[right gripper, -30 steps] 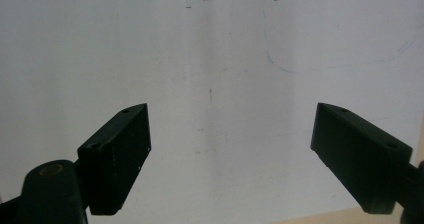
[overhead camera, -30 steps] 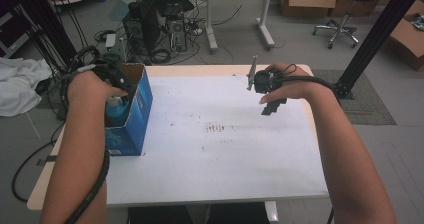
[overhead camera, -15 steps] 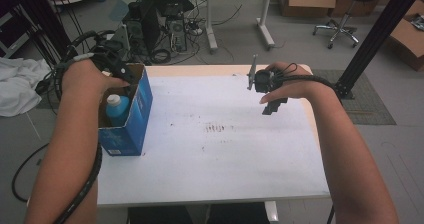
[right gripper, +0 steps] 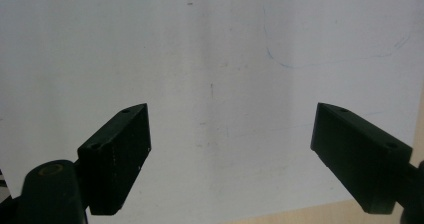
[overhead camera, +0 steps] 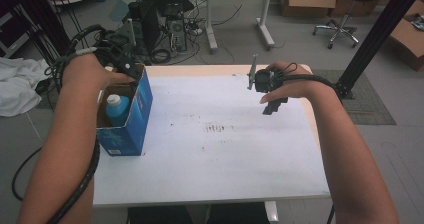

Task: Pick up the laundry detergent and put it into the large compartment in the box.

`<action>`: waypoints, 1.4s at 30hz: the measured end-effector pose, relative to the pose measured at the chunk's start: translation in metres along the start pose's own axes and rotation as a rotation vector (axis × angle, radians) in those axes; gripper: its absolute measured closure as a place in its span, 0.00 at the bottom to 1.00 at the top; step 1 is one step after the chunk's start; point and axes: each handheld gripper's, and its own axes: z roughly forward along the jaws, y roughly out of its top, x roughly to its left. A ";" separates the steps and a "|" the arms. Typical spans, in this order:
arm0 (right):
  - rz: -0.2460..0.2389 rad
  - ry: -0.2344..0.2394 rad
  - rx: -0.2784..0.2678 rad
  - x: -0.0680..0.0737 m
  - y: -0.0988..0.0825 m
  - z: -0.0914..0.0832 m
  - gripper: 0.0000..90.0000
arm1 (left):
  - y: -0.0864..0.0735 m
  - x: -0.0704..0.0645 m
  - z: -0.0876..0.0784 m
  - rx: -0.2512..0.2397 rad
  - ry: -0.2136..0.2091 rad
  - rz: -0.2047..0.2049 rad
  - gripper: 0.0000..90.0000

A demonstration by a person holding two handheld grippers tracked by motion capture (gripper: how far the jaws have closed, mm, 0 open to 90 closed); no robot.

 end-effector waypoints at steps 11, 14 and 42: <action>0.003 -0.006 0.006 0.001 -0.003 -0.005 0.18 | 0.007 -0.012 -0.010 -0.019 -0.016 0.090 0.00; 0.007 -0.006 0.006 0.002 -0.004 -0.006 0.18 | 0.009 -0.017 -0.011 -0.032 -0.033 0.146 0.00; -0.002 0.008 0.025 0.003 -0.002 -0.009 0.18 | 0.023 -0.101 0.005 -0.057 -0.164 0.867 0.00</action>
